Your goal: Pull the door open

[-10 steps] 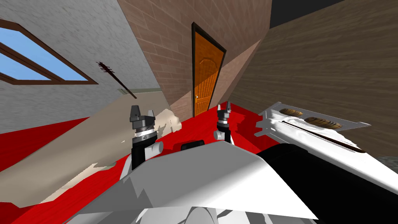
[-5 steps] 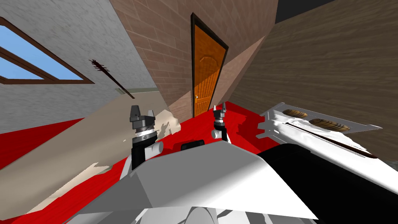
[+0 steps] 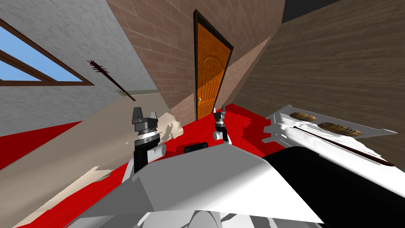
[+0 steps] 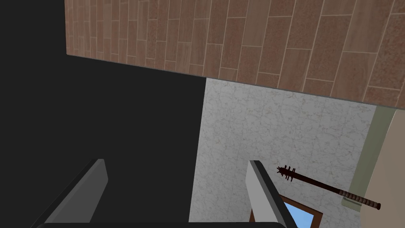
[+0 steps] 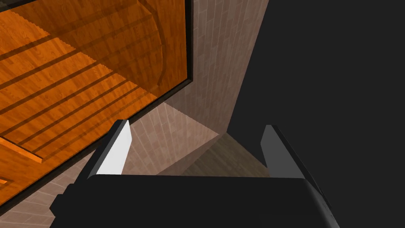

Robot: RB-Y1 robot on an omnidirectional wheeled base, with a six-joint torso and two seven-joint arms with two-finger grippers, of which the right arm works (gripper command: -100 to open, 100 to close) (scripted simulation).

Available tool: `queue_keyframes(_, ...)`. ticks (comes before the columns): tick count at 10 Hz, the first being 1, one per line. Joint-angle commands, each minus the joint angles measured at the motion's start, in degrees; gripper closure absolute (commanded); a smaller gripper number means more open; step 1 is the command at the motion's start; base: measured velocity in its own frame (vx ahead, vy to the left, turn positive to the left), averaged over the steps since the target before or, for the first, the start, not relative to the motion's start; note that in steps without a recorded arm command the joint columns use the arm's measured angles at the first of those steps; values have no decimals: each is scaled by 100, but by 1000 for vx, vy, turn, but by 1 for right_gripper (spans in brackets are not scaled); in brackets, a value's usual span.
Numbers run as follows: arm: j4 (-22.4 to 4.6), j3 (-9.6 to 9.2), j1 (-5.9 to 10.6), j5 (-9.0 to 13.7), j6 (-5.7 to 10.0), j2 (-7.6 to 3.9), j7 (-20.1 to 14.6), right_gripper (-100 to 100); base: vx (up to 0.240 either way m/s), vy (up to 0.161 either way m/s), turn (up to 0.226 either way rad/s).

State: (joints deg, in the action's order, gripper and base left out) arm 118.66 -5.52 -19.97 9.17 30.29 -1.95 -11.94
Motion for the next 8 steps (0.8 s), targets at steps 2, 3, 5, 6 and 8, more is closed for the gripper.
queue_keyframes(2,-330,-157,229,161,-13,-78,-308,-100,83,-38,11)
queue_keyframes(3,-460,-220,315,226,-15,-110,-430,-100,103,-45,9)
queue_keyframes(5,-722,-347,488,356,-19,-175,-673,-100,104,-52,10)
queue_keyframes(6,-861,-415,580,425,-20,-206,-802,-100,102,-39,11)
queue_keyframes(8,-1149,-555,770,569,-24,-269,-1071,-100,95,-38,11)
